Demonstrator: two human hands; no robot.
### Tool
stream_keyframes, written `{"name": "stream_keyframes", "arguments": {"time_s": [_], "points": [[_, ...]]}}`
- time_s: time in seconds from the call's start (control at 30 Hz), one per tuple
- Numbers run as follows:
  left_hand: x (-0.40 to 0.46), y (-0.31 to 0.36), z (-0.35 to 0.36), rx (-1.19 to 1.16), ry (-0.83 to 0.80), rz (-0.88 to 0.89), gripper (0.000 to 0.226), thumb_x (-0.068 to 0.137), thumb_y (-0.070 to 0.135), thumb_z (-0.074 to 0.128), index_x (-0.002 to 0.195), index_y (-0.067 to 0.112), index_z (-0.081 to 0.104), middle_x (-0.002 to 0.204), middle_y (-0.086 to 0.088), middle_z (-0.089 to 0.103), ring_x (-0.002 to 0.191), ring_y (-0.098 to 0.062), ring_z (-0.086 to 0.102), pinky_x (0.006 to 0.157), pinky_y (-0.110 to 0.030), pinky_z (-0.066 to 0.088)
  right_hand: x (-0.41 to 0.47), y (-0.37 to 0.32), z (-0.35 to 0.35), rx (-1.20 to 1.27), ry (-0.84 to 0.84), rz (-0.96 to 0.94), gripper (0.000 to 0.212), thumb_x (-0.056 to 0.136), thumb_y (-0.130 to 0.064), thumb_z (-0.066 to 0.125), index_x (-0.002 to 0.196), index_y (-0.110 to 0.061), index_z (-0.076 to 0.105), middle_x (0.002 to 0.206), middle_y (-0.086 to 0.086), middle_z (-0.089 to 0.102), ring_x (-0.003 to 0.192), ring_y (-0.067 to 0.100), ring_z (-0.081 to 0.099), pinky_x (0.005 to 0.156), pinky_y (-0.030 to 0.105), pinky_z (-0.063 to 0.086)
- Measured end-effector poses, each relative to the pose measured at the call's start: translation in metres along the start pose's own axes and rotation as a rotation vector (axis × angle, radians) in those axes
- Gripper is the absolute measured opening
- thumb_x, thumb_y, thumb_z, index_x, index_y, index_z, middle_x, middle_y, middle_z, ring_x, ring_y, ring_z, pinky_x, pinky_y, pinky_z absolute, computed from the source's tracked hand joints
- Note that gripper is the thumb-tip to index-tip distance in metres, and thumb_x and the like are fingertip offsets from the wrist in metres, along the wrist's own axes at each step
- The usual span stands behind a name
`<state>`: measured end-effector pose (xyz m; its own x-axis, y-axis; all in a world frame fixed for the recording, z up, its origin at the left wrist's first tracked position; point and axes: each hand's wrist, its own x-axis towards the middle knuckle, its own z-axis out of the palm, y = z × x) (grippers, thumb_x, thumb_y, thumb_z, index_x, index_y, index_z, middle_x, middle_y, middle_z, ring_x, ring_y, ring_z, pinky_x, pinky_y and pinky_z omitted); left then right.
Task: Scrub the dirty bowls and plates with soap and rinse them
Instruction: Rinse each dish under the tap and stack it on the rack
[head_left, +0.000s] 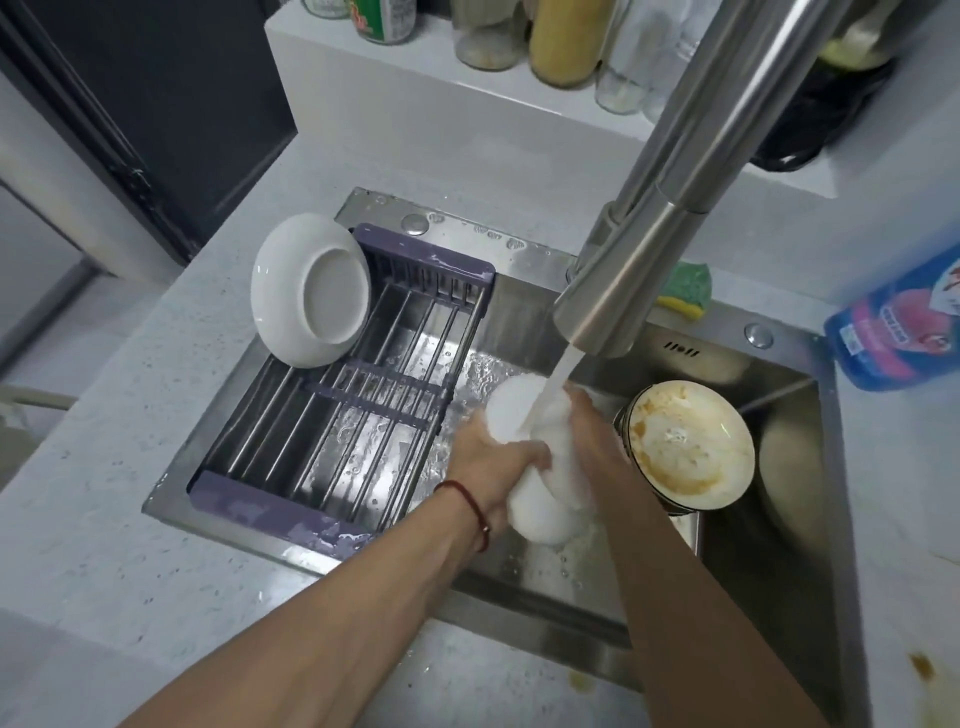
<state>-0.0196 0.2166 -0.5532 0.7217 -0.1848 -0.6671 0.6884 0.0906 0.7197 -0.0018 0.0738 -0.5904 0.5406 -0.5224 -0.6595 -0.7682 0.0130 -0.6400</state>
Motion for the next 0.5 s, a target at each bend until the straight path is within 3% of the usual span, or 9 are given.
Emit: {"name": "stream_keyframes", "arguments": {"time_s": [0.07,0.17,0.3,0.4,0.5], "points": [[-0.001,0.003,-0.003,-0.057,-0.022,-0.044,0.073,0.052,-0.005,0.079,0.119,0.021,0.064,0.118,-0.014,0.071,0.109,-0.038,0.065,0.088,-0.059,0.06,-0.011,0.004,-0.009,0.045,-0.006,-0.006,0.053,0.11,-0.042,0.037,0.14,-0.003,0.054,0.131,0.014,0.06,0.107,0.026,0.056,0.073,0.027,0.045],[0.0,0.008,-0.011,-0.163,-0.022,-0.073,0.083,0.051,-0.004,0.077,0.128,0.021,0.062,0.121,-0.015,0.07,0.112,-0.041,0.064,0.083,-0.061,0.06,-0.02,0.017,-0.018,0.116,0.023,0.036,0.059,0.107,-0.051,0.04,0.139,-0.003,0.054,0.119,0.01,0.058,0.101,0.024,0.052,0.081,0.03,0.038],[0.005,0.018,-0.024,-0.227,-0.077,-0.13,0.068,0.074,-0.013,0.073,0.133,0.017,0.062,0.124,-0.018,0.07,0.111,-0.042,0.066,0.078,-0.061,0.061,-0.038,0.024,-0.018,0.301,0.094,0.075,0.071,0.08,-0.083,0.055,0.101,-0.016,0.068,0.11,0.006,0.071,0.097,0.029,0.068,0.089,0.046,0.058],[0.002,0.023,-0.027,-0.106,-0.037,-0.126,0.063,0.078,0.004,0.083,0.135,0.02,0.06,0.126,-0.015,0.069,0.11,-0.039,0.067,0.076,-0.058,0.062,-0.053,0.024,-0.018,0.409,0.158,0.052,0.047,0.091,-0.065,0.062,0.083,-0.018,0.062,0.094,0.002,0.069,0.088,0.025,0.067,0.081,0.043,0.059],[-0.001,0.027,-0.027,0.027,-0.011,-0.086,0.078,0.066,0.018,0.092,0.135,0.026,0.057,0.125,-0.009,0.068,0.111,-0.037,0.066,0.085,-0.063,0.06,-0.061,0.026,-0.01,0.508,0.189,0.055,0.037,0.094,-0.056,0.064,0.083,-0.021,0.061,0.092,-0.002,0.065,0.084,0.02,0.063,0.072,0.037,0.053]]}}
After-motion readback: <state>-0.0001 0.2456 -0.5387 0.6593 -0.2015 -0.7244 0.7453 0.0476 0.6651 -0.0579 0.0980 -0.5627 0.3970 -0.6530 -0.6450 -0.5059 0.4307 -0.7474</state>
